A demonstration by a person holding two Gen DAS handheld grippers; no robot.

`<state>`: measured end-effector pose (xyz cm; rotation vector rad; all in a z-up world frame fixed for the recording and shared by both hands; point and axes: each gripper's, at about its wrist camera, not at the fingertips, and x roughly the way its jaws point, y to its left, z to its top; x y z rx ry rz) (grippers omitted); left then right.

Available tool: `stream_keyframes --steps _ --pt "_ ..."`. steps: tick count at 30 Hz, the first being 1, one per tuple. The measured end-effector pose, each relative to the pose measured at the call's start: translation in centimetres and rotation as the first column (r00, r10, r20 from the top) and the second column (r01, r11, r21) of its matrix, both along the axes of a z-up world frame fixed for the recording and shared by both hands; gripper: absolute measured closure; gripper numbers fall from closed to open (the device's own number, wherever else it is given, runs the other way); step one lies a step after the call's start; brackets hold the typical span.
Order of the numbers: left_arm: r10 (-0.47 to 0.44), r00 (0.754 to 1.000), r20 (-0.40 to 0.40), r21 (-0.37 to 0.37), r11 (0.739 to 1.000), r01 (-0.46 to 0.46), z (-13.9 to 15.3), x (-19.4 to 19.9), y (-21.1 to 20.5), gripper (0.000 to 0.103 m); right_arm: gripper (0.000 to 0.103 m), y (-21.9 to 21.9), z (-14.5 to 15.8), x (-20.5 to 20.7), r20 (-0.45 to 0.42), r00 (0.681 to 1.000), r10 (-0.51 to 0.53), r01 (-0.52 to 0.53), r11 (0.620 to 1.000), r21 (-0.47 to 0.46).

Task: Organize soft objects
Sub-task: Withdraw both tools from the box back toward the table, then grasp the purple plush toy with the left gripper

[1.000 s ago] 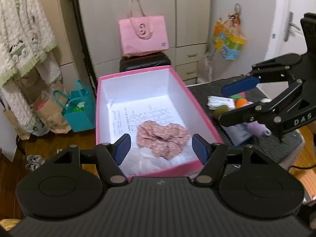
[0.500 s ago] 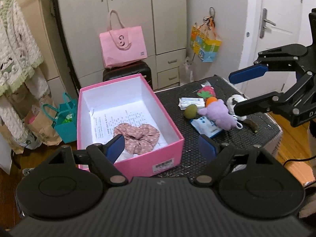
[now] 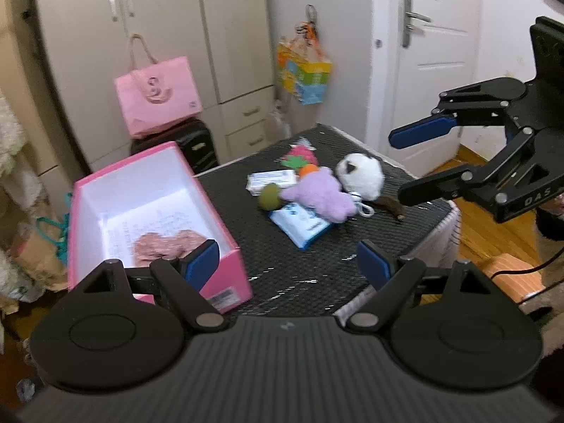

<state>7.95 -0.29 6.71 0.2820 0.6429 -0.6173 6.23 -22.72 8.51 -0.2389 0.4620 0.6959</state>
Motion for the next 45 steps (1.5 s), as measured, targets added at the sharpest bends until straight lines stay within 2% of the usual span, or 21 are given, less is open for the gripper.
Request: stream_keyframes --steps 8,17,28,32,35,41,45 --pt "-0.056 0.997 -0.052 -0.033 0.998 0.055 -2.0 0.8 -2.5 0.018 0.040 -2.1 -2.8 -0.5 -0.048 0.998 -0.052 0.052 0.999 -0.003" --pt "-0.052 0.996 -0.074 -0.092 0.995 0.045 -4.5 2.7 -4.7 0.018 0.040 -3.3 -7.3 1.2 -0.092 0.988 -0.124 0.124 0.992 -0.008" --pt "-0.022 0.991 -0.130 -0.201 0.980 -0.005 -8.2 7.2 -8.1 0.019 0.039 -3.3 -13.1 4.9 -0.027 0.980 -0.198 0.197 0.979 -0.052" --pt "0.014 0.990 -0.143 -0.217 0.975 -0.046 -9.9 9.1 -9.3 0.020 0.032 -3.3 -14.6 6.4 -0.008 0.973 -0.229 0.228 0.973 -0.042" --pt "0.049 0.988 -0.149 -0.232 0.969 -0.083 -11.1 10.6 -9.8 0.022 0.032 -3.0 -15.6 7.5 0.009 0.965 -0.261 0.261 0.964 -0.059" --pt "0.088 0.988 -0.125 -0.248 0.962 -0.117 -12.9 12.3 -11.3 0.034 0.032 -3.4 -16.9 9.4 -0.021 0.951 -0.309 0.308 0.951 -0.029" --pt "0.076 0.987 -0.140 -0.258 0.960 -0.111 -13.9 12.6 -11.9 0.048 0.032 -4.0 -17.5 10.0 -0.057 0.946 -0.320 0.322 0.947 0.020"
